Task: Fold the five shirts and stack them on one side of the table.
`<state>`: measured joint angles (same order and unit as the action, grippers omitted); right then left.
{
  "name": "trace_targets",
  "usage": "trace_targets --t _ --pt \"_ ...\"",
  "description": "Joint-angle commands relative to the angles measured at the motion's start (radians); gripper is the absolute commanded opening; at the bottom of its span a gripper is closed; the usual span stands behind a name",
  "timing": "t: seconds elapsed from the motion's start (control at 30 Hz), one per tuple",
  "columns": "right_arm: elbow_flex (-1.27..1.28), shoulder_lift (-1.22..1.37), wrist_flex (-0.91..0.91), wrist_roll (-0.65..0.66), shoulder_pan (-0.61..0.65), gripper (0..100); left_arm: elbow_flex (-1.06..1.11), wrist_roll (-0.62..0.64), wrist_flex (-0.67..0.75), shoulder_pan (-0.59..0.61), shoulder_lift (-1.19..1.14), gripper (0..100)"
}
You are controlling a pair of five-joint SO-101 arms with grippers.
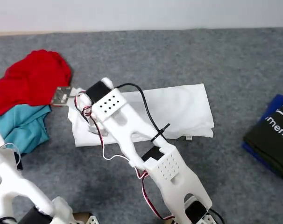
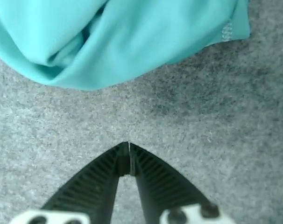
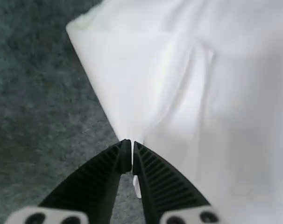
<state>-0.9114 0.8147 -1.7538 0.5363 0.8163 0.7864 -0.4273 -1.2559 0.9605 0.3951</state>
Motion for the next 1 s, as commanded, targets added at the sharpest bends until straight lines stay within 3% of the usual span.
trace_targets --t 0.0,0.37,0.63,0.97 --pt "0.040 -0.004 -0.024 -0.005 -0.038 1.1 -0.012 0.003 -0.005 0.002 0.025 1" --pt "0.055 0.133 0.117 0.103 -0.278 1.1 -0.008 0.003 0.009 0.002 0.025 1" --pt "0.026 0.153 0.101 0.094 -0.232 1.1 -0.010 0.003 0.002 -0.068 0.025 1" --pt "-0.230 0.085 0.025 0.092 -0.104 1.1 -0.012 0.008 0.002 -0.124 0.031 1"
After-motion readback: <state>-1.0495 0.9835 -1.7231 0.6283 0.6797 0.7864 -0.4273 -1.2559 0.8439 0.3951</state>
